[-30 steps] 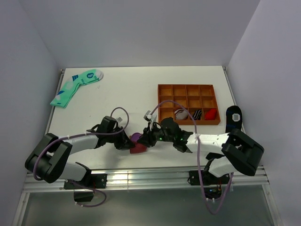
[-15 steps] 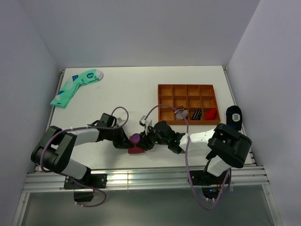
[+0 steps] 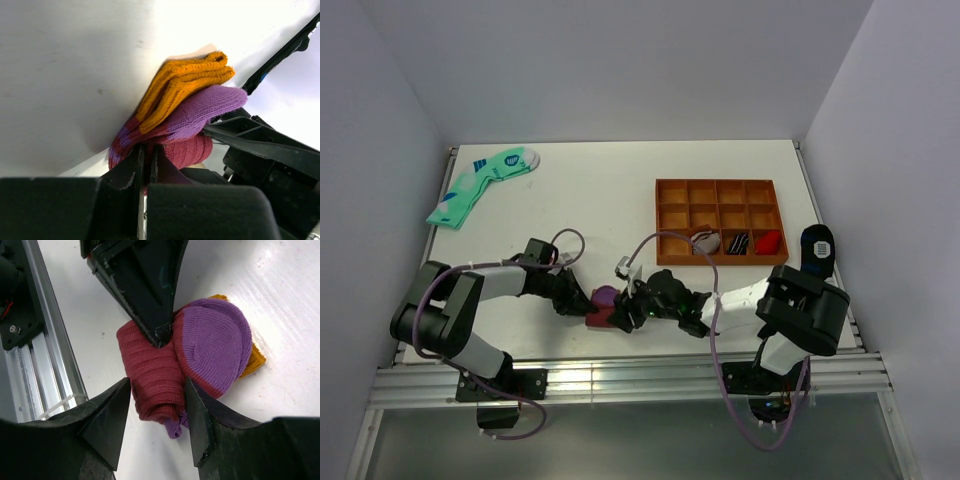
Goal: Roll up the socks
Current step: Roll the sock at the center of the board.
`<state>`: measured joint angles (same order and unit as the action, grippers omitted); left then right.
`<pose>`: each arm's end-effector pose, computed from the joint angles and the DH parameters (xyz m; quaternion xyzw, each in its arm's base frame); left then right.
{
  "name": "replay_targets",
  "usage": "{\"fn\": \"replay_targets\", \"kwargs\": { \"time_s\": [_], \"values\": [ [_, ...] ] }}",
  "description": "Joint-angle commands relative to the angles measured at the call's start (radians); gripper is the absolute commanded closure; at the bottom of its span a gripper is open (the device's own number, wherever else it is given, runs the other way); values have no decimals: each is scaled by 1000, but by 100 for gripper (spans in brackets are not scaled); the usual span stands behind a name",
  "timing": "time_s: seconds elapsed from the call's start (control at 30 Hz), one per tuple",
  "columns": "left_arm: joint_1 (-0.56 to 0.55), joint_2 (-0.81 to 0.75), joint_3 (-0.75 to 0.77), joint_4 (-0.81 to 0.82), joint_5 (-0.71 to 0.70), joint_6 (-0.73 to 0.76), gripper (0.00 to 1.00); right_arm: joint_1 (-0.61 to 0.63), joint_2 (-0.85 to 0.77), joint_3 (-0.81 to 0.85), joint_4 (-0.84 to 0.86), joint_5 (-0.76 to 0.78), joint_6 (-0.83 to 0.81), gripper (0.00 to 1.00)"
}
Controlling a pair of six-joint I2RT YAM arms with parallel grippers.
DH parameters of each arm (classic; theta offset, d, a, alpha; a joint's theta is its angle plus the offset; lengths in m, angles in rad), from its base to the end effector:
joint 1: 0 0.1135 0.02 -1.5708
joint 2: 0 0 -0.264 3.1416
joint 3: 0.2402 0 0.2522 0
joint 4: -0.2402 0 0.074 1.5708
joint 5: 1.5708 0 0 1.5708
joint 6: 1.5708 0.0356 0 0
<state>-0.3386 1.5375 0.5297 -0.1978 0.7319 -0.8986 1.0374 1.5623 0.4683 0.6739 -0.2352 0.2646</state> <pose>0.2077 -0.0984 0.1084 0.1913 -0.9005 0.3850 0.0659 0.1366 0.2476 0.1431 -0.3731 0.7477 0.4058 0.3702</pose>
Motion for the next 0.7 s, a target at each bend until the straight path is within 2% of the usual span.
{"fn": "replay_targets", "kwargs": {
  "time_s": [0.0,0.17,0.47,0.63,0.67],
  "values": [
    [30,38,-8,-80,-138,72,100,32,19,-23,53,40,2,44],
    [39,52,1,-89,-132,81,100,72,44,-2,40,86,-1,39],
    [44,64,19,-100,-126,82,100,116,102,35,-5,161,-11,40],
    [46,73,9,-72,-98,64,100,116,131,29,0,182,4,51],
    [46,75,6,-69,-98,63,100,115,139,41,-8,177,4,60]
  ]
}}
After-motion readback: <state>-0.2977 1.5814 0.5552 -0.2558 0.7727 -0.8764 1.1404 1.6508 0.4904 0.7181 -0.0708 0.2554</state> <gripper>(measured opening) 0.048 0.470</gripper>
